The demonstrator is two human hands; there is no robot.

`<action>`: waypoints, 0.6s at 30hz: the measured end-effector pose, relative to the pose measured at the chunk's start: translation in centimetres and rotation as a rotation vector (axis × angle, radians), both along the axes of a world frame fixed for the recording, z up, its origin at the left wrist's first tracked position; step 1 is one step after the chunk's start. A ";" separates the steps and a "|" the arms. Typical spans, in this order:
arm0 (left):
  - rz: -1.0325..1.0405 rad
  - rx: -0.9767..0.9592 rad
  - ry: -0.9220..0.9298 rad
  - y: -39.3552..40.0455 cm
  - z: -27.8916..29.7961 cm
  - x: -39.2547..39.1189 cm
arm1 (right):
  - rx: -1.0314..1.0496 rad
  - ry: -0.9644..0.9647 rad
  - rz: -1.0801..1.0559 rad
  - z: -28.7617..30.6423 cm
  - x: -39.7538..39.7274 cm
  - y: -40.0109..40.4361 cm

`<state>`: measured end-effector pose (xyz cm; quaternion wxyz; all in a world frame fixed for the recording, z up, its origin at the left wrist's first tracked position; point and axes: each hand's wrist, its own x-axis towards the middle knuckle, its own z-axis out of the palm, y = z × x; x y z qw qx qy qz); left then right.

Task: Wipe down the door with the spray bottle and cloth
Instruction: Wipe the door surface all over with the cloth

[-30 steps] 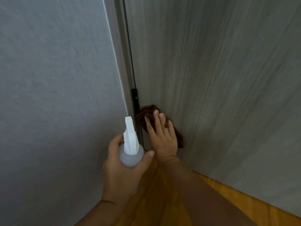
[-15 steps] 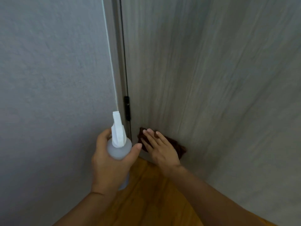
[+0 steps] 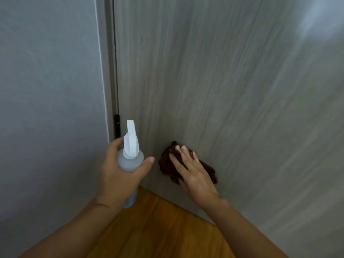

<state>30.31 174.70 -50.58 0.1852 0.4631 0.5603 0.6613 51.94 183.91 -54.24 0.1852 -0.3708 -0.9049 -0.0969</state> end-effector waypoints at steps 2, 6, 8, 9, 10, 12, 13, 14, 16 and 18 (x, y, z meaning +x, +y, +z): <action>-0.017 0.017 0.017 0.0 0.5 0.8 | 0.008 0.023 0.012 0.8 0.7 -0.5; -0.048 0.030 0.029 -0.4 1.5 2.1 | 0.045 0.056 0.024 2.5 1.9 -1.4; -0.063 0.036 0.039 -0.6 1.7 2.5 | 0.073 0.069 0.023 3.2 2.4 -1.6; -0.068 0.041 0.039 -0.7 1.8 2.7 | 0.085 0.076 0.026 3.6 2.8 -1.7; -0.069 0.043 0.034 -0.8 1.8 3.0 | 0.096 0.082 0.032 3.9 3.1 -1.8; -0.069 0.046 0.030 -1.0 1.9 3.5 | 0.115 0.092 0.045 4.4 3.7 -2.1; -0.066 0.046 0.035 -1.0 1.9 3.7 | 0.126 0.094 0.050 4.7 4.1 -2.2; -0.061 0.048 0.045 -1.0 1.9 3.9 | 0.136 0.092 0.052 4.9 4.4 -2.2; -0.061 0.038 0.057 -0.9 1.9 4.1 | 0.164 0.074 0.055 5.4 5.1 -2.3; -0.078 0.032 0.048 -0.9 2.1 4.5 | 0.222 0.035 0.059 5.9 6.1 -2.3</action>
